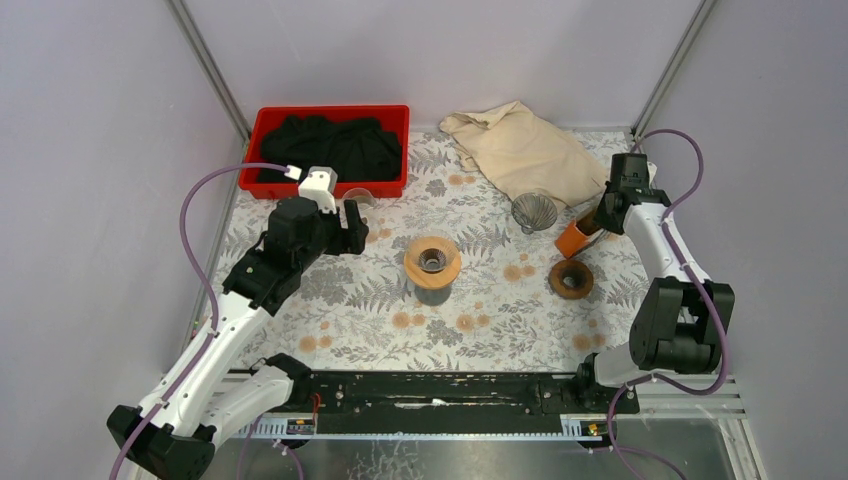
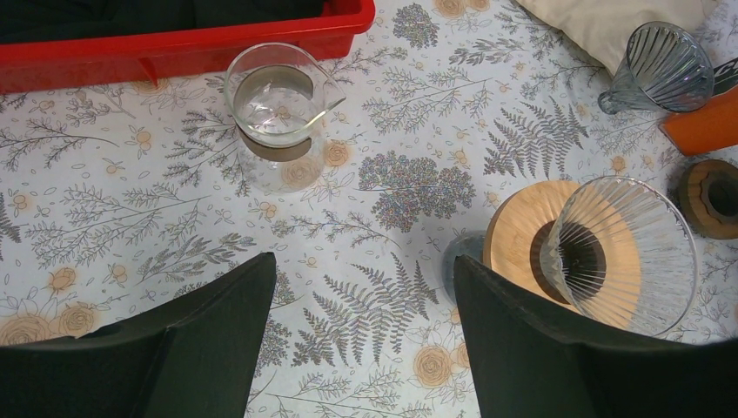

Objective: Place the coffee filter in the dripper
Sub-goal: Adjust the coffee filter holder at the center of the board.

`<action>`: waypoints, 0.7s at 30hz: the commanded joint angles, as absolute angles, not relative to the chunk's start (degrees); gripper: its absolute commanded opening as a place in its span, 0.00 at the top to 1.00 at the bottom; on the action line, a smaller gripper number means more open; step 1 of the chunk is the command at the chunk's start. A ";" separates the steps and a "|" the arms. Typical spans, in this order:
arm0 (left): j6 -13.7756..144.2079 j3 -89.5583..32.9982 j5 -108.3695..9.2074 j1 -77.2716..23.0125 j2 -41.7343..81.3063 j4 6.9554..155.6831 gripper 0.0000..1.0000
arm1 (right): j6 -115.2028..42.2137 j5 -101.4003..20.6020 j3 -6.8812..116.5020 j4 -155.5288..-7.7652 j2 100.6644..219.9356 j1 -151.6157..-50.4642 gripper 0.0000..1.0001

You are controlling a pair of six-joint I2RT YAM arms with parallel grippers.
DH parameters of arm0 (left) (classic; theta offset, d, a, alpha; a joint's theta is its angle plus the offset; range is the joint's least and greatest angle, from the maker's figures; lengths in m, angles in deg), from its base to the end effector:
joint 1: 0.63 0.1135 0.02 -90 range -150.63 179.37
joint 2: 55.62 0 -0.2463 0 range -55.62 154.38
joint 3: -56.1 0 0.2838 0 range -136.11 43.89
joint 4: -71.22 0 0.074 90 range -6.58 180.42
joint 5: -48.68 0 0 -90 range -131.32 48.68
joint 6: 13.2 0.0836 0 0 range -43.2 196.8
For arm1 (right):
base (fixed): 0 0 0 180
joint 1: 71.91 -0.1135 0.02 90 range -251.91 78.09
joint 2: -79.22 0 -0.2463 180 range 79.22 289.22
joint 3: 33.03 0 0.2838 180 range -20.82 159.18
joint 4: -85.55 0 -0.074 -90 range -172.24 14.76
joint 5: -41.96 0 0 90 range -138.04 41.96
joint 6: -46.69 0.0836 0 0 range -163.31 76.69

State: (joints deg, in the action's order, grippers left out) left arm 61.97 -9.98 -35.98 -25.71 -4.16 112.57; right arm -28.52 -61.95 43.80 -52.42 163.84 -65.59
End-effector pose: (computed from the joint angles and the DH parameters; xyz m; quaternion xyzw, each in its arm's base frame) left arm 0.2583 -0.1123 0.3071 0.0516 0.8493 -0.1415 0.5060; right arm 0.3737 -0.0616 0.2017 0.2117 0.9089 -0.0882 0.3484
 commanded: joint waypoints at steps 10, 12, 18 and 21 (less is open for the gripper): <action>62.91 -9.51 -36.40 -25.77 -4.21 108.98 0.18 | -41.60 -58.24 44.63 -60.32 164.75 -65.25 0.88; 62.91 -9.46 -36.41 -25.77 -4.20 108.99 0.18 | -42.19 -57.47 44.85 -60.55 165.02 -65.13 0.88; 62.91 -9.38 -36.36 -25.77 -4.14 108.98 0.18 | -43.41 -56.62 45.91 -60.58 166.93 -64.71 0.87; 62.91 -9.41 -36.41 -25.76 -4.02 109.00 0.18 | -43.34 -56.86 47.11 -59.46 167.47 -64.71 0.81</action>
